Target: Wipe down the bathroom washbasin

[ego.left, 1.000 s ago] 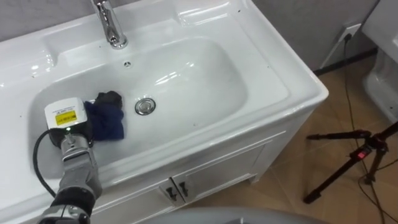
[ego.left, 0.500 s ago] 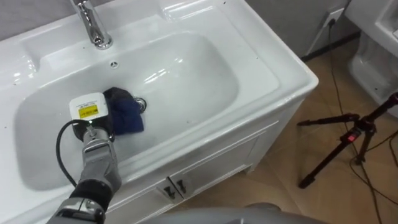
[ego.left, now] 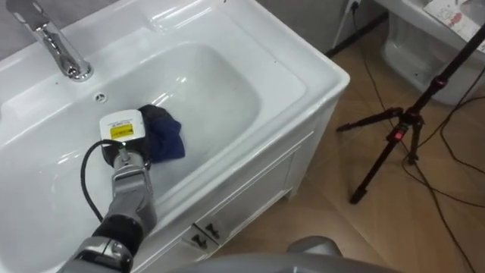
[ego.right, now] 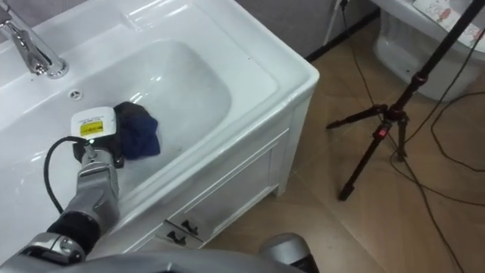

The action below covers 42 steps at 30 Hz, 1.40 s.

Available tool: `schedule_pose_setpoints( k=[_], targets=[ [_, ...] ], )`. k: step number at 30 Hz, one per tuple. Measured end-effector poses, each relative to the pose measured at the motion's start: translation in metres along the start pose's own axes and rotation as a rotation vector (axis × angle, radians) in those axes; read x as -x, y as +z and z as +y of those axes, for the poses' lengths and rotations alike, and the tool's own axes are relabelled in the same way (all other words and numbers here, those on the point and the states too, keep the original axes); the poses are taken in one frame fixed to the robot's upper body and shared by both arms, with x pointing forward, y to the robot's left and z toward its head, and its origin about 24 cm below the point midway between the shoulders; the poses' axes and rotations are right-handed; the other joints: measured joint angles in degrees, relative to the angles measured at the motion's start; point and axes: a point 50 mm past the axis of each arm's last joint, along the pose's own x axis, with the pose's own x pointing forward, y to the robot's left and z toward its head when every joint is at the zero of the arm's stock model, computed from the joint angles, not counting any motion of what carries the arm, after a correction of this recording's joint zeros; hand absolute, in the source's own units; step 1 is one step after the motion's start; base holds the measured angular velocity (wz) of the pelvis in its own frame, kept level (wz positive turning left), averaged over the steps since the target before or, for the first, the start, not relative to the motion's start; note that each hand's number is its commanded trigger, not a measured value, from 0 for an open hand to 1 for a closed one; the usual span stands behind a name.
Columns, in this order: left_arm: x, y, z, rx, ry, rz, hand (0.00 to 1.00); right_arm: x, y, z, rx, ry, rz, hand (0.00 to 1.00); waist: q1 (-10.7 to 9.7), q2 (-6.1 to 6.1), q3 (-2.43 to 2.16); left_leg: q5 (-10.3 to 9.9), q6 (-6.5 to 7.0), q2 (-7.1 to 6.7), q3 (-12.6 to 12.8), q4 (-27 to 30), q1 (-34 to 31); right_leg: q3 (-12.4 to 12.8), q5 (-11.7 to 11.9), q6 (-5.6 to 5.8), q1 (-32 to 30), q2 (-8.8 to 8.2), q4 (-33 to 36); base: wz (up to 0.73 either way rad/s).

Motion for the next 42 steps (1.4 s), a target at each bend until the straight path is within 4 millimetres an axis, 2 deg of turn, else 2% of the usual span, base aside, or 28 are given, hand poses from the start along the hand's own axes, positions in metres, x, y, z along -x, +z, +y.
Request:
schedule_pose_setpoints(
  k=[2,5,10,12,20,25,33,42],
  targets=[
    [-0.001,0.006,0.003,-0.014,-0.003,-0.015,1.00,0.000,0.001,-0.002,-0.001,-0.004,0.002,0.00,-0.5,0.21,0.05,-0.1,0.17,0.00,0.0,0.0,-0.3,-0.1,0.2,0.14,-0.2,0.00,-0.5,0.06],
    [-0.003,0.019,0.012,-0.038,0.012,-0.052,1.00,0.002,0.007,-0.009,-0.009,-0.023,0.002,0.00,-2.6,1.15,0.40,-0.9,1.60,0.34,0.0,-0.6,-1.1,-0.4,0.4,0.28,-0.9,0.36,-0.5,0.14],
    [-0.007,0.036,0.025,0.007,-0.015,-0.073,1.00,0.002,0.005,-0.010,-0.015,-0.024,0.020,0.00,-4.3,1.75,0.54,-0.9,1.73,0.54,0.1,-0.6,-1.4,-0.1,0.4,0.27,-1.7,0.52,0.3,0.02],
    [-0.008,0.038,0.027,0.009,-0.015,-0.076,1.00,0.002,0.004,-0.010,-0.016,-0.024,0.026,0.00,-4.8,1.92,0.58,-0.9,1.72,0.63,0.2,-0.6,-1.4,0.0,0.4,0.27,-1.7,0.62,0.3,0.00],
    [-0.009,0.048,0.035,-0.020,-0.011,-0.103,1.00,0.003,0.002,-0.014,0.006,-0.037,0.051,0.00,-5.6,2.10,0.56,-1.0,1.82,0.49,0.2,-0.6,-1.5,2.4,0.4,0.27,-1.8,0.74,0.2,0.00],
    [-0.008,0.059,0.046,0.036,0.003,-0.137,1.00,0.004,-0.001,-0.025,0.022,-0.062,0.079,0.00,-6.2,3.34,0.52,-1.0,1.84,0.50,0.0,-0.5,-2.5,3.1,0.5,0.28,-2.3,0.86,0.2,0.02],
    [0.001,0.080,0.070,0.109,0.042,-0.230,1.00,0.005,0.005,-0.025,0.020,-0.074,0.061,0.00,-6.2,3.03,0.72,-0.9,1.91,0.44,0.0,0.4,-3.1,3.7,0.5,0.29,-2.5,0.62,0.3,0.06],
    [-0.001,0.082,0.076,0.143,0.027,-0.240,1.00,0.005,0.009,-0.023,0.061,-0.097,0.052,0.00,-5.6,2.99,0.77,-0.9,1.92,0.54,-0.3,0.4,-4.2,3.6,0.5,0.27,-2.7,0.66,-0.6,0.03]
  ],
)
